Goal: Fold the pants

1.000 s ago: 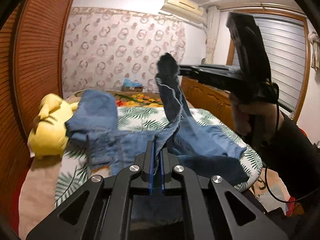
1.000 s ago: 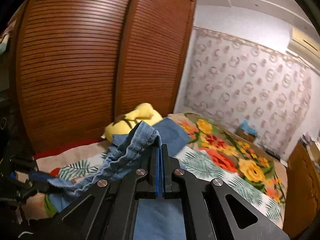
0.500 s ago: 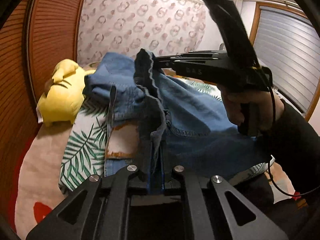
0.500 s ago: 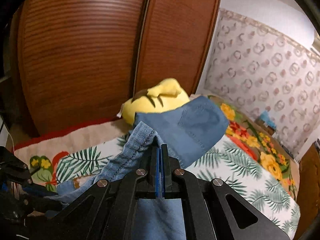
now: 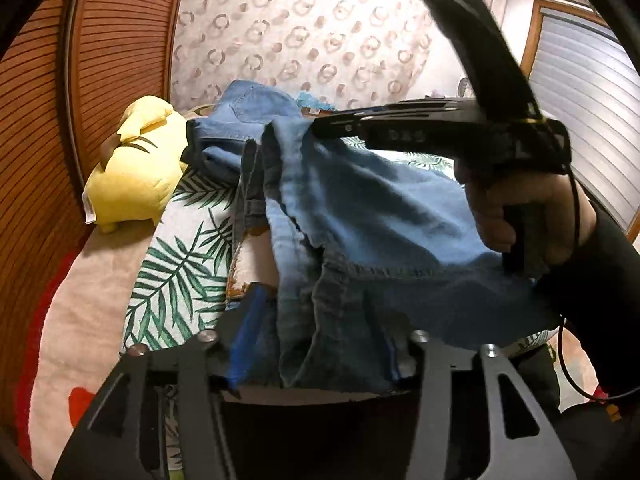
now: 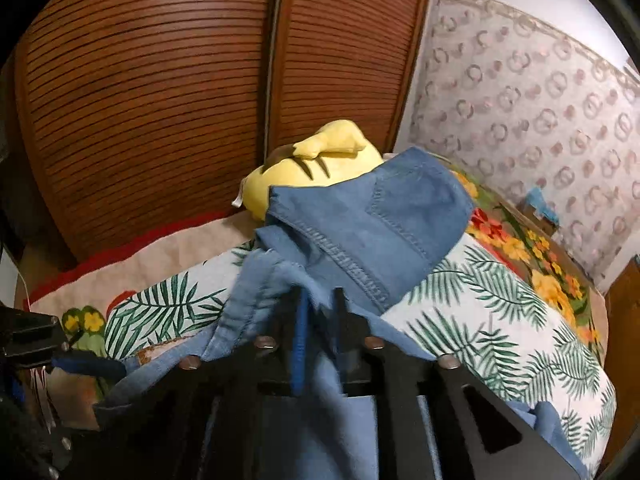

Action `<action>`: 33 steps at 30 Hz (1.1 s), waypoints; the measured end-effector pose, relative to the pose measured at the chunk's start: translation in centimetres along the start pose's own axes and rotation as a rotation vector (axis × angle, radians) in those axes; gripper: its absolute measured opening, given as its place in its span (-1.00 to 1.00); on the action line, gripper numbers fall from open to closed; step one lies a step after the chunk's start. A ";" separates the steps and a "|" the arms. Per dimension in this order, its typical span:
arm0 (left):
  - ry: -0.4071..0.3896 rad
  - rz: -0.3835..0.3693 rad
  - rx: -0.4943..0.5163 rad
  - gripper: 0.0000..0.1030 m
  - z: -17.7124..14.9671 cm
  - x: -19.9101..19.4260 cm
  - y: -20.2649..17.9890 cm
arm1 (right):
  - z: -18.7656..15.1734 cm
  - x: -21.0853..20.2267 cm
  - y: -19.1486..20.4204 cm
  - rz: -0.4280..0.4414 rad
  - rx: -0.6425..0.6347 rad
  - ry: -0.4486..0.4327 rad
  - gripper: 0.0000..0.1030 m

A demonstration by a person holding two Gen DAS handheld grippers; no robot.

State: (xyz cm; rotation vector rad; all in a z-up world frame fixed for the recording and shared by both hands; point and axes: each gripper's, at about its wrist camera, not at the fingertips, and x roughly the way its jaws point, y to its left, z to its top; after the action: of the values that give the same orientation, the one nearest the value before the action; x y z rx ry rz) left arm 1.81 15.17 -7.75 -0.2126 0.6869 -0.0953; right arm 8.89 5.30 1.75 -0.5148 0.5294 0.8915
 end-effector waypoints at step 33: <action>0.041 0.088 0.040 0.20 -0.5 2.6 -0.4 | -11.0 0.2 -14.5 -0.063 0.441 0.189 -0.57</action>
State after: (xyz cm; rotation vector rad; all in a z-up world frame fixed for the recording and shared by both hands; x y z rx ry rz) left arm 3.49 14.27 -9.58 -0.1418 0.7332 -0.0295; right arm 18.60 -9.00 -3.80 -0.2111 0.8523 0.6419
